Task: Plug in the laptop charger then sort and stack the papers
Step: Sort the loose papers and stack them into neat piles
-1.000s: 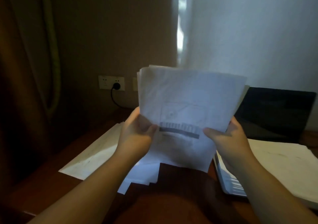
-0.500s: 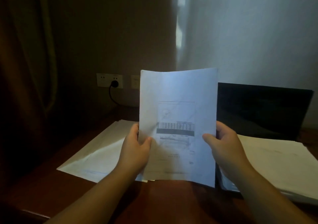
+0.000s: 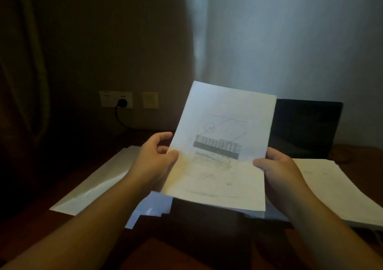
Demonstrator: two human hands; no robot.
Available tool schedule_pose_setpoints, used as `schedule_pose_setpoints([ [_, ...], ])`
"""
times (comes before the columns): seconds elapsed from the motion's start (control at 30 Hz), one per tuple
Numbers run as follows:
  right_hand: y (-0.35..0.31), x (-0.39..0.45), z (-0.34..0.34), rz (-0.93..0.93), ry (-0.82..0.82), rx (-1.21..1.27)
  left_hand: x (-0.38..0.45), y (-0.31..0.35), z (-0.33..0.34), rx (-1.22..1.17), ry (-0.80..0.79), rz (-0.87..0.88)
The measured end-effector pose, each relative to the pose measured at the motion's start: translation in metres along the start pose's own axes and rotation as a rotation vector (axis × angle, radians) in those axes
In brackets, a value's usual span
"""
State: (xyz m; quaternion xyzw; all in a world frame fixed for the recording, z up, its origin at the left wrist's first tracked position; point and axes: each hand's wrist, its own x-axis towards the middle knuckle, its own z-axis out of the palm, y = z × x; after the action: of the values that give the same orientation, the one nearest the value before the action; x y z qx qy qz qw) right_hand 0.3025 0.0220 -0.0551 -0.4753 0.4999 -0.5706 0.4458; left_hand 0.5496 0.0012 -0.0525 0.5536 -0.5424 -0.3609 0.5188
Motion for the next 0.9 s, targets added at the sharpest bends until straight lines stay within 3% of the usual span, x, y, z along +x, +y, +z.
schedule_pose_setpoints([
  [0.1,0.004,-0.011,-0.017,0.016,0.104,0.045,-0.012,0.008,0.012,-0.229,-0.14,-0.139],
  [0.27,0.014,-0.028,-0.046,-0.002,0.358,0.121,-0.042,0.016,0.053,-0.492,-0.209,-0.285],
  [0.47,0.018,-0.04,-0.066,-0.017,0.508,0.261,-0.07,0.024,0.111,-0.358,-0.384,-0.292],
  [0.63,0.026,-0.042,-0.077,-0.016,0.599,0.252,-0.075,0.037,0.142,-0.324,-0.319,-0.379],
  [0.77,0.031,-0.042,-0.079,-0.005,0.578,0.278,-0.062,0.03,0.161,-0.063,-0.296,-0.187],
  [0.9,0.036,-0.039,-0.081,0.034,0.553,0.287,-0.046,0.022,0.169,0.029,-0.281,-0.106],
])
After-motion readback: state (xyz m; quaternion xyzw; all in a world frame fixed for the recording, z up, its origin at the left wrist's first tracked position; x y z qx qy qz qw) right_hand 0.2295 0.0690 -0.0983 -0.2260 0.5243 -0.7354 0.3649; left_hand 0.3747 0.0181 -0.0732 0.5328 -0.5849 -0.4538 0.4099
